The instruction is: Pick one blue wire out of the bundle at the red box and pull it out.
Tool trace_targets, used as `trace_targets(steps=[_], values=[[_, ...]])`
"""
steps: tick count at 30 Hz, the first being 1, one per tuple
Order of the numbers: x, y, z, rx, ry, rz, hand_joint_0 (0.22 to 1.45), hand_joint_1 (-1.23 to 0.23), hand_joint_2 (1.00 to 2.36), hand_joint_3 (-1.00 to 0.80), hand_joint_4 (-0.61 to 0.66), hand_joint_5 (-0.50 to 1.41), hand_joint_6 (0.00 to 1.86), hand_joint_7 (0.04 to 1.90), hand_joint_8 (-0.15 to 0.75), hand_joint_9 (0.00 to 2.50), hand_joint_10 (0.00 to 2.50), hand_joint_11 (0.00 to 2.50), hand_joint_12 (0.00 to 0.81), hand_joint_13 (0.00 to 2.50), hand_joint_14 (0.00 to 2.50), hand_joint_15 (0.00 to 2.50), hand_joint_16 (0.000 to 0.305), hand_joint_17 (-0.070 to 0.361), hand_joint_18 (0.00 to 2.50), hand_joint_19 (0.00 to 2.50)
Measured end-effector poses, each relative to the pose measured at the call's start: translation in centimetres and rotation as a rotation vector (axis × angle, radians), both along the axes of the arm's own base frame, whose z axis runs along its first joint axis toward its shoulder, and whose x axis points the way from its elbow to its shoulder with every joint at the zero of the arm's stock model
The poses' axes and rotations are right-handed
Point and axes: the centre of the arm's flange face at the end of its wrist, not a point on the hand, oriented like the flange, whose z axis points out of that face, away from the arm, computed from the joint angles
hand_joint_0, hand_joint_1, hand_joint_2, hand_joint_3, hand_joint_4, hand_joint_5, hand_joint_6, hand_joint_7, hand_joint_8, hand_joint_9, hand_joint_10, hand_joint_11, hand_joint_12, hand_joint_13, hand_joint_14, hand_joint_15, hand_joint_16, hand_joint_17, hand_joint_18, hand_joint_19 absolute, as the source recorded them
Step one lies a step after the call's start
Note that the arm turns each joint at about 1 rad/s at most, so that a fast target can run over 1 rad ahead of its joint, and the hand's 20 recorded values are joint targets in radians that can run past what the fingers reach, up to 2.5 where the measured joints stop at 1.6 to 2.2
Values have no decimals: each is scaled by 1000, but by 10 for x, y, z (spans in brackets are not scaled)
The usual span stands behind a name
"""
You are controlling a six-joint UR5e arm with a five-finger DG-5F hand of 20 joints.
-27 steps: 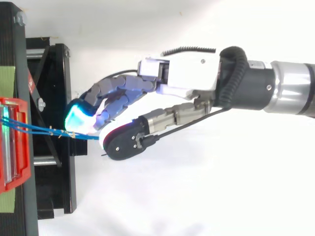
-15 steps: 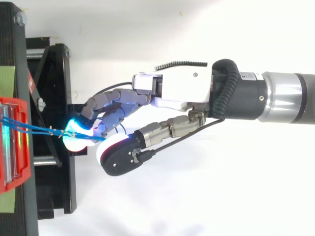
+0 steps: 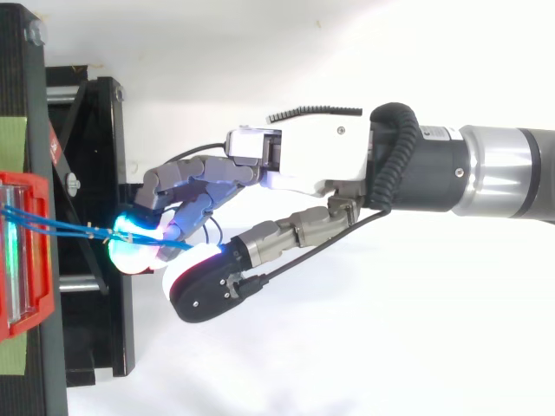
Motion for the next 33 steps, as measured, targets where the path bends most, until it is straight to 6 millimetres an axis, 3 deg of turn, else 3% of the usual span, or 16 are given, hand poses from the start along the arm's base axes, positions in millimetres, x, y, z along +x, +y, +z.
trace_targets(steps=[2, 3, 10, 33], values=[[2, 0, 3, 1, -6, 0, 545, -579, 1015, -337, 278, -165, 552, 1248, 341, 644, 7, 262, 428, 411, 4, 112, 59, 132, 557, 352], [2, 0, 4, 1, -9, 1, 555, -591, 1015, -318, 281, -181, 627, 1125, 340, 649, 7, 278, 428, 420, 4, 114, 58, 130, 565, 354], [4, -1, 8, 1, -12, 5, 583, -616, 1021, -227, 266, -221, 799, 928, 344, 684, 9, 353, 429, 478, 5, 152, 56, 126, 592, 362], [4, -4, 11, -1, -16, 21, 586, -663, 1023, -156, 267, -215, 886, 901, 355, 737, 11, 415, 431, 520, 7, 184, 56, 125, 618, 392]])
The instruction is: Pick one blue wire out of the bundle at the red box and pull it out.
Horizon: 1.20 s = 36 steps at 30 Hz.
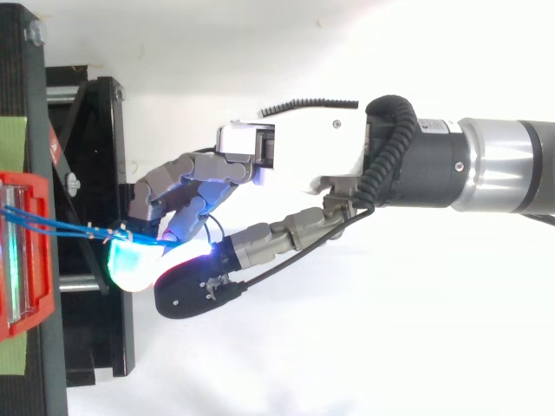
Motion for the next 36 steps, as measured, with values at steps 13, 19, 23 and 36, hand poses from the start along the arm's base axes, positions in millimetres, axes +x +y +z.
trace_targets(steps=[13, 19, 23, 36], values=[[-2, -9, -1, -2, 9, 3, 537, -599, 1017, -299, 288, -167, 683, 1035, 362, 747, 11, 421, 444, 517, 7, 194, 58, 130, 620, 404], [1, -12, 6, -2, 2, -4, 536, -595, 1017, -289, 284, -159, 665, 1068, 365, 754, 11, 416, 446, 522, 7, 198, 58, 131, 621, 404], [6, -13, 18, -3, 23, -7, 561, -619, 1021, -218, 257, -166, 704, 1044, 363, 763, 11, 418, 442, 524, 7, 199, 57, 128, 622, 408], [2, -17, 21, -10, 101, -10, 553, -623, 1020, -250, 263, -199, 801, 938, 359, 763, 13, 426, 444, 540, 7, 201, 57, 129, 637, 413]])
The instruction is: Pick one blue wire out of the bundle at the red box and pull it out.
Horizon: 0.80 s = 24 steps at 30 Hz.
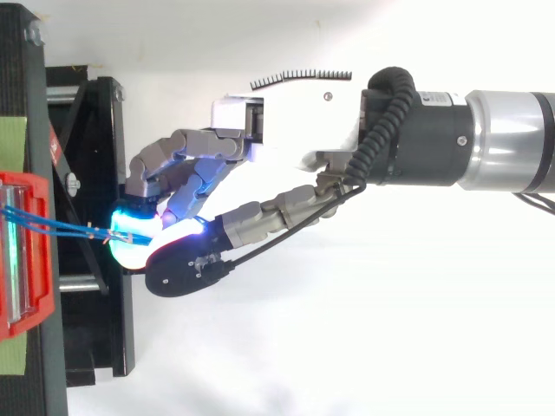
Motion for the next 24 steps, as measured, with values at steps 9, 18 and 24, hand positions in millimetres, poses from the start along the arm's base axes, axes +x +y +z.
trace_targets(steps=[9, 18, 24], values=[[2, -4, 6, 1, -11, -3, 574, -635, 1022, -172, 256, -194, 794, 948, 359, 767, 11, 431, 440, 543, 7, 203, 56, 126, 638, 412], [5, -5, 12, 2, -23, -5, 580, -637, 1025, -23, 246, -210, 857, 925, 362, 765, 11, 443, 440, 554, 8, 210, 55, 125, 645, 408], [6, -7, 15, 2, -27, -6, 588, -690, 1023, -71, 265, -217, 890, 910, 362, 755, 13, 453, 437, 560, 8, 221, 55, 125, 645, 407]])
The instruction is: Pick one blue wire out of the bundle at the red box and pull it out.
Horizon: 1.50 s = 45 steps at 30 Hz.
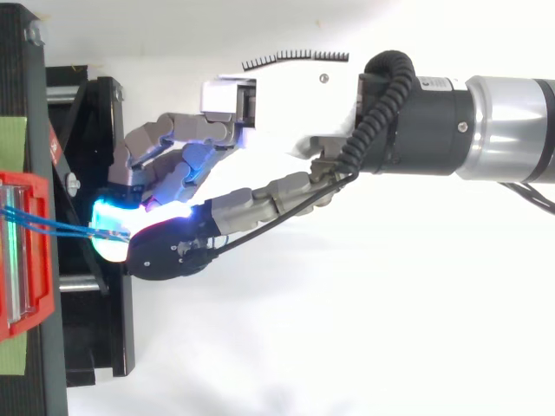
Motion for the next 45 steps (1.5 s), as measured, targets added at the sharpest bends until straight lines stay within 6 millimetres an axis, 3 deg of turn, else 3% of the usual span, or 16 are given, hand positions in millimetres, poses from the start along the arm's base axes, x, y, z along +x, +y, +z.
trace_targets(steps=[4, 12, 25, 32, 39, 45], values=[[0, -1, 0, 0, 0, -1, 573, -729, 1020, -237, 273, -215, 905, 924, 361, 764, 12, 469, 439, 571, 8, 226, 56, 125, 654, 413], [0, -3, 3, 0, -4, 13, 558, -716, 1011, -370, 272, -193, 904, 953, 371, 803, 14, 478, 444, 592, 8, 231, 56, 126, 670, 413], [0, -4, 5, -1, -2, 16, 600, -737, 1026, -94, 94, -183, 946, 1143, 367, 858, 14, 502, 435, 631, 10, 264, 54, 122, 696, 423], [-1, -4, 5, 0, 8, 26, 607, -741, 1026, -83, 68, -183, 951, 1137, 369, 868, 15, 515, 437, 643, 12, 268, 54, 122, 707, 427], [-6, -4, 11, -1, 37, 39, 649, -756, 1019, -214, 75, -188, 946, 1073, 368, 873, 15, 510, 438, 651, 10, 274, 54, 122, 716, 428], [-13, -3, 17, -5, 75, 49, 641, -714, 1000, -493, 172, -187, 925, 1071, 354, 869, 15, 510, 434, 654, 10, 278, 54, 122, 714, 426]])
